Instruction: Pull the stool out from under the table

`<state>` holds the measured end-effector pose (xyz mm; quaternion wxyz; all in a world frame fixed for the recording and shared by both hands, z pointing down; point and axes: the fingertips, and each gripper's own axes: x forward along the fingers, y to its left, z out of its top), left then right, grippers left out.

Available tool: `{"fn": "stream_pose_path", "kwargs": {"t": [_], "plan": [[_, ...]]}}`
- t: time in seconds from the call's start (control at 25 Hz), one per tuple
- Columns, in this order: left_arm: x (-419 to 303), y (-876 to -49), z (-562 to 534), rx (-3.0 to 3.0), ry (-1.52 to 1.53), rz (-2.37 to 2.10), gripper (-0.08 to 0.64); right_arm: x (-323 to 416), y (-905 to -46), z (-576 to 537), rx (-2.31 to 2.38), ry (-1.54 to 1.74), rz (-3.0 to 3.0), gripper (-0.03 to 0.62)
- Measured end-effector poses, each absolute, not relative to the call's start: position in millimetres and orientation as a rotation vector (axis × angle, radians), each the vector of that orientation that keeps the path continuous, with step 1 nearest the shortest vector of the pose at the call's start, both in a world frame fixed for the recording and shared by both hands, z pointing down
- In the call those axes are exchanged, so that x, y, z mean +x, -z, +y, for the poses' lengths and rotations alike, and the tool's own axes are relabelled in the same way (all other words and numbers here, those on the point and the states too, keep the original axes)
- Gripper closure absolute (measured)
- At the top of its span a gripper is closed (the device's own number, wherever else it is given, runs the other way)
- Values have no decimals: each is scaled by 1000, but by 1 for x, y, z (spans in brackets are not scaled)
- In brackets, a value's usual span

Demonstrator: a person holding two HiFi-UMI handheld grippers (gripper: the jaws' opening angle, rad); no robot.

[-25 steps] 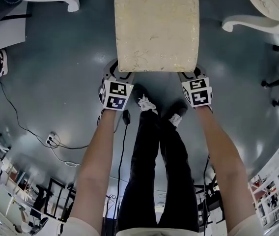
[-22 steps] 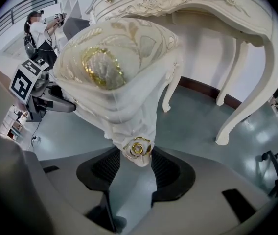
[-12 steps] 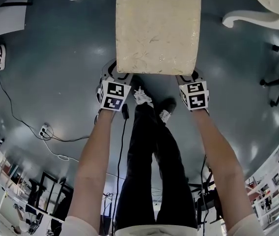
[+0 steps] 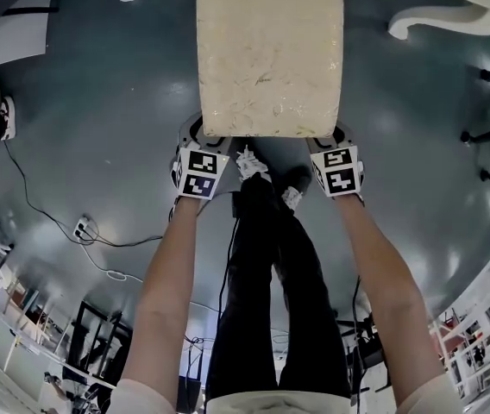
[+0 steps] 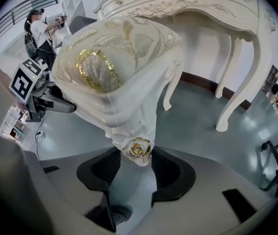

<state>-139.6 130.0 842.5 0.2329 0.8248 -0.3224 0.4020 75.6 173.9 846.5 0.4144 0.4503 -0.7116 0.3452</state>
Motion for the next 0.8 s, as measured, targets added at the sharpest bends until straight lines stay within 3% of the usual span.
{"fn": "stream_pose_path", "kwargs": {"t": [0.8], "plan": [[-157,-838,188,2119,-1189,-865,293,68,-823,247,1089,-959,-1687,388]]}}
